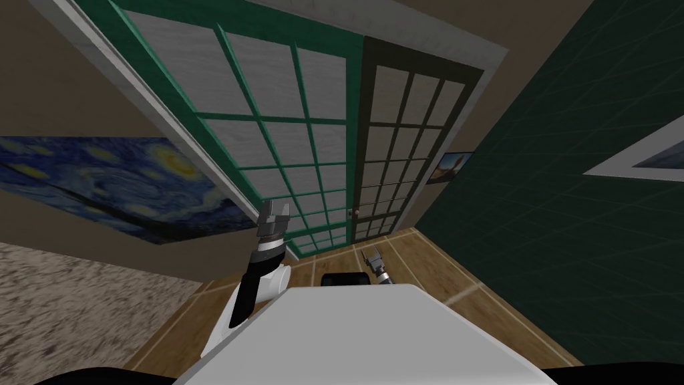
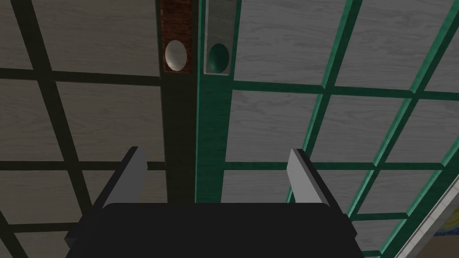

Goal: Pull the door open

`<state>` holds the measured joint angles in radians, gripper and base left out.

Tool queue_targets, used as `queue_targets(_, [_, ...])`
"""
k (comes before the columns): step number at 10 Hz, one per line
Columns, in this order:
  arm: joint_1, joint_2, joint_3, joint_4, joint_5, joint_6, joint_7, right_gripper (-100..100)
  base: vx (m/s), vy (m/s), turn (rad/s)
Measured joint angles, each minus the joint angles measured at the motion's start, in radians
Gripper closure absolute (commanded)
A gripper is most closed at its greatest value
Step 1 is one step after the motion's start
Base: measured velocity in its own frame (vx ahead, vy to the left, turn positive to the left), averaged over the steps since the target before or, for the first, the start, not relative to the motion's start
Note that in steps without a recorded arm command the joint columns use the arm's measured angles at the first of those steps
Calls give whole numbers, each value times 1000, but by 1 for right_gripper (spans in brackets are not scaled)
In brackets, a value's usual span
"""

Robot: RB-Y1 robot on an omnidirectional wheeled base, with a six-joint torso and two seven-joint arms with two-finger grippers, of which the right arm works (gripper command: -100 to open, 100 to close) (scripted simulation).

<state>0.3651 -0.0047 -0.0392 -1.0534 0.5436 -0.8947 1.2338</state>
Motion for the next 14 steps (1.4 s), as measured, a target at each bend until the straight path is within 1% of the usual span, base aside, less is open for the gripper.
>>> queue_targets(3, [-5,-24,-16,19,-6,7,3,-100,-225,21,70])
queue_targets(5, [5,-40,-27,26,-10,9,7,-100,-203,22,64])
queue_targets(7, [0,-55,-44,52,-16,11,15,-100,-182,4,48])
queue_targets(10, [-4,-79,-68,76,-24,22,21,-100,-182,22,50])
queue_targets(12, [-16,-94,-94,120,-34,21,35,-100,-213,10,55])
queue_targets(13, [-7,-102,-104,122,-37,25,37,-100,-202,-1,37])
queue_targets(14, [-23,-115,-122,159,-45,23,43,-100,-181,-17,42])
